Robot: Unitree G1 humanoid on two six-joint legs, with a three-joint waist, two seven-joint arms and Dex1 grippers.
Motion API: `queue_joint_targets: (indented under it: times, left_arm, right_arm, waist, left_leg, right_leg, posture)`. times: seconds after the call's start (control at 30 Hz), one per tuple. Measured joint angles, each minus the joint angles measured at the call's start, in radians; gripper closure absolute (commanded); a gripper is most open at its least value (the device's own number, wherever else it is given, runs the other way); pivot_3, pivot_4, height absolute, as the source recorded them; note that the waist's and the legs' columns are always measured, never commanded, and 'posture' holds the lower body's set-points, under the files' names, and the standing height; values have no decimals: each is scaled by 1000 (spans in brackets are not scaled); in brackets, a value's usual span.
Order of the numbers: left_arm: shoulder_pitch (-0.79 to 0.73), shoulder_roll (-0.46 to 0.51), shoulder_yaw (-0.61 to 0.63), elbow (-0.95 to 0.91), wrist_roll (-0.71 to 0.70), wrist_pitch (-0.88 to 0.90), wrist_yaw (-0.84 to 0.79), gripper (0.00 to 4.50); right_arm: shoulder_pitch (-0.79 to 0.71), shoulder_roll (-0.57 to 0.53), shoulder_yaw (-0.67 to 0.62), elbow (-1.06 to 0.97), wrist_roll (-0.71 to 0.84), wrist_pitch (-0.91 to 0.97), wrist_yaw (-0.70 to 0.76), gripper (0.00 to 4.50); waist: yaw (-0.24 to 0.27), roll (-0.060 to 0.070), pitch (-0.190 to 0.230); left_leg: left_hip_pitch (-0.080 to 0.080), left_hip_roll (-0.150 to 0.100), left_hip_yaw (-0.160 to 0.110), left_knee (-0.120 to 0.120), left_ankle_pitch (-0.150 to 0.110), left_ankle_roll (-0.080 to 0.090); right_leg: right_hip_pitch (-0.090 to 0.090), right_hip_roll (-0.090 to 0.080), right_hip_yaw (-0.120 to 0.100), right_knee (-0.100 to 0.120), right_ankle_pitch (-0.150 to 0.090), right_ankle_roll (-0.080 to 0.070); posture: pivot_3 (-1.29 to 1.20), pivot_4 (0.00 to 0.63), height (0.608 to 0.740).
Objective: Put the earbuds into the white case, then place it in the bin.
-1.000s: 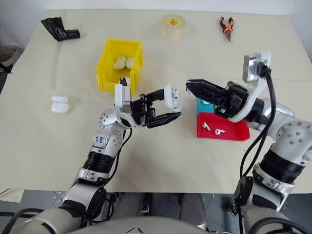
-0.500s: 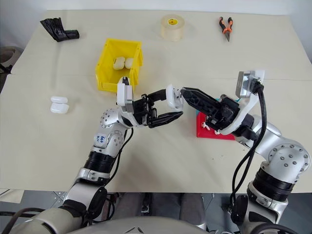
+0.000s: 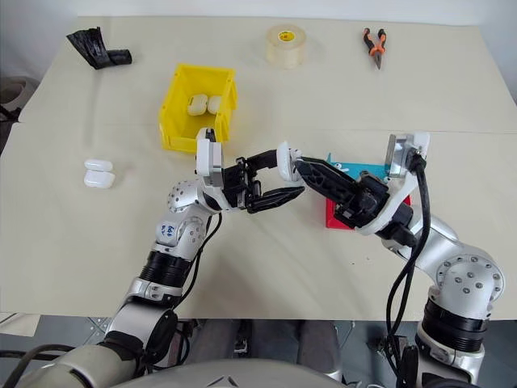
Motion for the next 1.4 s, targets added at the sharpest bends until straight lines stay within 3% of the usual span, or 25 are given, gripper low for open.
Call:
queue_joint_targets:
  times: [0.2, 0.33, 0.5, 0.6, 0.7, 0.83, 0.97, 1.17, 1.4]
  left_arm:
    - [1, 1, 1, 2, 1, 12, -1, 1690]
    - [1, 3, 9, 2, 1, 19, -2, 1690]
    - [1, 12, 7, -17, -4, 27, -22, 1690]
    - [11, 50, 9, -43, -3, 52, -30, 1690]
    - [29, 115, 6, -69, 15, 72, -32, 1690]
    - [33, 247, -7, -106, 77, 119, -30, 1690]
    - [18, 312, -79, -125, 169, 161, -30, 1690]
    - [-30, 311, -137, -137, 222, 195, -19, 1690]
    - [-38, 289, -179, -148, 246, 210, -11, 1690]
  right_arm:
    - [34, -46, 42, -10, -54, -65, 57, 3653]
    - [46, -77, 53, -6, -66, -84, 63, 2716]
    - [48, -130, 86, -8, -128, -101, 95, 1043]
    - [76, -211, 73, -1, -215, -144, 167, 1043]
    - [118, -312, 68, 25, -304, -175, 258, 1761]
    - [134, -452, 85, 50, -475, -270, 419, 3173]
    - [86, -482, 159, 49, -581, -351, 521, 4475]
    - [-44, -455, 256, 4, -581, -333, 560, 4475]
    - [-196, -359, 363, -33, -566, -259, 492, 4475]
  waist:
    - [1, 0, 0]
    - [0, 0, 0]
    - [3, 0, 0]
    - [3, 0, 0]
    - [2, 0, 0]
    - [1, 0, 0]
    - [3, -1, 0]
    - [3, -1, 0]
    - [2, -1, 0]
  left_leg:
    - [0, 0, 0, 0, 0, 0]
    - [0, 0, 0, 0, 0, 0]
    - [0, 0, 0, 0, 0, 0]
    - [0, 0, 0, 0, 0, 0]
    - [0, 0, 0, 0, 0, 0]
    - [0, 0, 0, 0, 0, 0]
    - [1, 0, 0, 0, 0, 0]
    - [0, 0, 0, 0, 0, 0]
    - [0, 0, -1, 0, 0, 0]
  right_leg:
    - [0, 0, 0, 0, 0, 0]
    - [0, 0, 0, 0, 0, 0]
    - [0, 0, 0, 0, 0, 0]
    - [0, 0, 0, -1, 0, 0]
    - [0, 0, 0, -1, 0, 0]
    - [0, 0, 0, -1, 0, 0]
    - [1, 0, 0, -1, 0, 0]
    - [1, 0, 0, -1, 0, 0]
    - [0, 0, 0, -1, 0, 0]
  posture:
    - [0, 150, 740]
    - [0, 150, 740]
    - [0, 150, 740]
    - [0, 150, 740]
    - [0, 150, 740]
    - [0, 150, 740]
    - [0, 150, 740]
    - [0, 150, 740]
    - [0, 150, 740]
